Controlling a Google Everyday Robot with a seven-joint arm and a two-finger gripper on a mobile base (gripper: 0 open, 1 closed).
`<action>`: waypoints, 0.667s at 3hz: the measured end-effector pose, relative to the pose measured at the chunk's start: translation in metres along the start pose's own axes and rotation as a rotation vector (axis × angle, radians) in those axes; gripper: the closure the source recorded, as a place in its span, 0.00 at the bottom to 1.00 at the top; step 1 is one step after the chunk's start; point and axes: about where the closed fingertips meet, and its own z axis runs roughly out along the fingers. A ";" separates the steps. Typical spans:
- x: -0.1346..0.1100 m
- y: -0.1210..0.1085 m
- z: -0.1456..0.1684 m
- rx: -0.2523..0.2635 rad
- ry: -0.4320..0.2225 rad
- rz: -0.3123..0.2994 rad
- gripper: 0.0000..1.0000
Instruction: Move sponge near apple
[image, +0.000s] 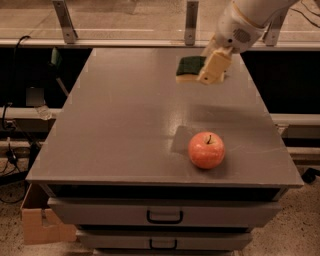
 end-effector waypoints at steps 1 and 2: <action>0.042 -0.003 -0.017 -0.007 0.035 0.016 1.00; 0.075 0.000 -0.018 -0.038 0.065 0.020 1.00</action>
Offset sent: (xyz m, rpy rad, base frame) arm -0.0361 -0.1175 -0.0323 -0.0964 0.1359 0.0049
